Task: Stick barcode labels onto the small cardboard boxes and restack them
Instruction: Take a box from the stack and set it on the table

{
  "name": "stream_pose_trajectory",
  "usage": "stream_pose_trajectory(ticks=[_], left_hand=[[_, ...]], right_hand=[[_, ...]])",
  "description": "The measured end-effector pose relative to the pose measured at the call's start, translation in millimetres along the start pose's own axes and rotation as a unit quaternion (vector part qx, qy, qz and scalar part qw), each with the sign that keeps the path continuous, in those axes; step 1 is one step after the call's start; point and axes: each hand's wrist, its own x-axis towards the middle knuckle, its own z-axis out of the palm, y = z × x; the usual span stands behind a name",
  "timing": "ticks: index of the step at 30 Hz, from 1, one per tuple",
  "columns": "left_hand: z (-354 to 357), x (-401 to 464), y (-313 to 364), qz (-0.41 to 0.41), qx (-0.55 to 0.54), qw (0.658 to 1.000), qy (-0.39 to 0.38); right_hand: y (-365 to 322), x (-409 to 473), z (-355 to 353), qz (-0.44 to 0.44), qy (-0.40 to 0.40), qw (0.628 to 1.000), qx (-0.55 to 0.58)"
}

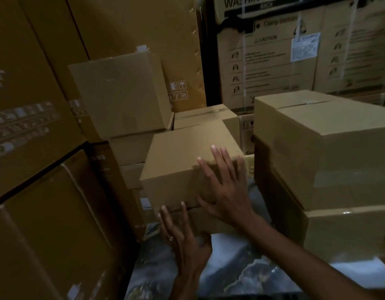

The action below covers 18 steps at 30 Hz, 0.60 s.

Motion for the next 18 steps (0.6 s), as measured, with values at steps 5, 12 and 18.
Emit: stream_pose_trajectory(ticks=[5,12,18], left_hand=[[-10,12,4,0.008,-0.029,0.998,0.057],[-42,46,5,0.065,-0.016,0.994,0.086],[-42,12,8,0.048,0.001,0.997,0.057]], right_hand=[[-4,1,-3,0.005,-0.034,0.999,-0.041],[-18,-30,-7,0.022,-0.039,0.999,-0.027],[-28,-72,-9,0.032,-0.025,0.999,0.021]])
